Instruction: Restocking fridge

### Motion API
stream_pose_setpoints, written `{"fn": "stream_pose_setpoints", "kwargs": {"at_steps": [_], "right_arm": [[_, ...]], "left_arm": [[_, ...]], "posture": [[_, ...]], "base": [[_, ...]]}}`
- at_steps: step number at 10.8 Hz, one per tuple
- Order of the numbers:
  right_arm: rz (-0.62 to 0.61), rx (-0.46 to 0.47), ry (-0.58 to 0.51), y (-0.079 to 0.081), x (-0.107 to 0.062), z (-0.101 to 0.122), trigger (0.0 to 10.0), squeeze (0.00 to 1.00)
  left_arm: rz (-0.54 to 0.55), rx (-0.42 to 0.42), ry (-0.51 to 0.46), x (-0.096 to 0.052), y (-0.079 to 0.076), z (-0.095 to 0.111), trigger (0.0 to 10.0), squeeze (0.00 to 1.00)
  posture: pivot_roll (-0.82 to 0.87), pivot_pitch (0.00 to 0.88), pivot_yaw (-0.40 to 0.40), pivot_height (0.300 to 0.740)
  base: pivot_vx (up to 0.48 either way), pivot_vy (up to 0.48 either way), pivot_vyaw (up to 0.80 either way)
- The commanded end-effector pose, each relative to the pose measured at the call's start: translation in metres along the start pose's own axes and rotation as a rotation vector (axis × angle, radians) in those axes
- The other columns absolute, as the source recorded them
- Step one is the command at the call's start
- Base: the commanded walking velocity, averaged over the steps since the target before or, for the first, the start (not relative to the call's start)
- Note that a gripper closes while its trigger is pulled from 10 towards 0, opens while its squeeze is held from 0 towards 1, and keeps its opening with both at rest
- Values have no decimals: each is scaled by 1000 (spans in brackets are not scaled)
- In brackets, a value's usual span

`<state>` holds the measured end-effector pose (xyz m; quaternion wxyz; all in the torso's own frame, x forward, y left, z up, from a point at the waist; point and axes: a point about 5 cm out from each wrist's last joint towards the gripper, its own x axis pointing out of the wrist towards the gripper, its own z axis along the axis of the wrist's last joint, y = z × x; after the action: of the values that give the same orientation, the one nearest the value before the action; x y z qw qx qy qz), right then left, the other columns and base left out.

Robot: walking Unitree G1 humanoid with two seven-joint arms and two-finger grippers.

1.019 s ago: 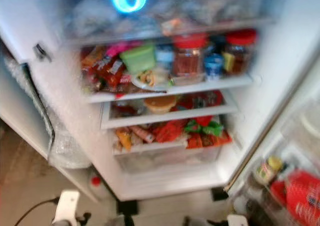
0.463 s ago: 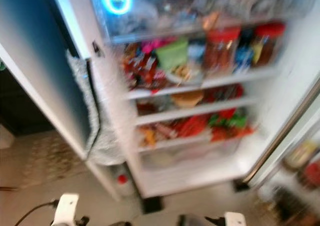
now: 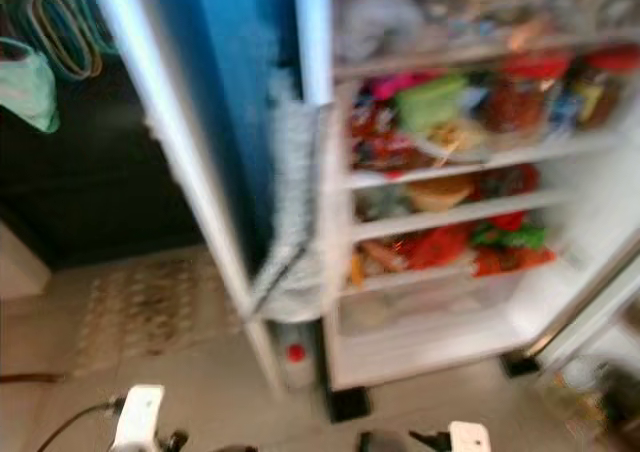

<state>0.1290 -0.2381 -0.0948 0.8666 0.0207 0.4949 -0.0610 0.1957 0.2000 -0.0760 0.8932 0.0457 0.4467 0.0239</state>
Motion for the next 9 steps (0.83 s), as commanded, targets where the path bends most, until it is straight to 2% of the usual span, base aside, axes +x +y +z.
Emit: {"fn": "stream_pose_setpoints", "kwargs": {"at_steps": [1, 3, 7, 9], "right_arm": [[21, -3, 5, 6, 1, 0, 10000, 0], [2, -7, 22, 5, 1, -2, 10000, 0], [6, 9, 23, 7, 1, -2, 10000, 0], [3, 11, 25, 7, 1, -3, 10000, 0]], "left_arm": [[-7, -2, 13, 0, -4, -3, 10000, 0], [-25, -22, 6, 0, -7, -1, 10000, 0], [-28, -31, -1, 0, -6, 0, 10000, 0], [-39, -42, -10, 0, -7, 0, 10000, 0]], "posture": [[-179, 0, 95, 652], [-181, 0, 95, 662], [-178, 0, 98, 732], [-188, 0, 102, 740]], "base": [[0, 0, 0], [0, 0, 0], [0, 0, 0], [0, 0, 0]]}}
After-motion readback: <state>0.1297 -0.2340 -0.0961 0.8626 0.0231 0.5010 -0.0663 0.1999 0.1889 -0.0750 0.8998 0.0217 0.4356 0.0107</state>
